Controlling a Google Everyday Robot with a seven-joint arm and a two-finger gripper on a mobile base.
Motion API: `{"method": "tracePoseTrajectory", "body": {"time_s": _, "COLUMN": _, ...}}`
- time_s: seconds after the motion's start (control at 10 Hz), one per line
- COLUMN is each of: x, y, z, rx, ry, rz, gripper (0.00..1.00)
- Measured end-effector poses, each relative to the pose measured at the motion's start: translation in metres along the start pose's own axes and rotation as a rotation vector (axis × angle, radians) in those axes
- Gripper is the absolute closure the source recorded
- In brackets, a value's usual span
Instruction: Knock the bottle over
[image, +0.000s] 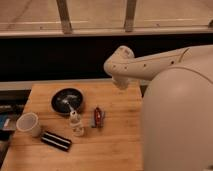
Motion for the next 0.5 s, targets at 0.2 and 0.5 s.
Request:
{"method": "tracePoseTrajectory", "body": {"time_s": 0.2, "x": 0.022, "y": 0.032, "z": -0.004, "rx": -0.023, "ry": 0.063, "rz": -0.056, "gripper": 1.0}}
{"method": "tracePoseTrajectory", "body": {"time_s": 0.5, "x": 0.068, "y": 0.058, "z": -0.008, "rx": 0.025, "ry": 0.171, "rz": -0.21, "gripper": 1.0}}
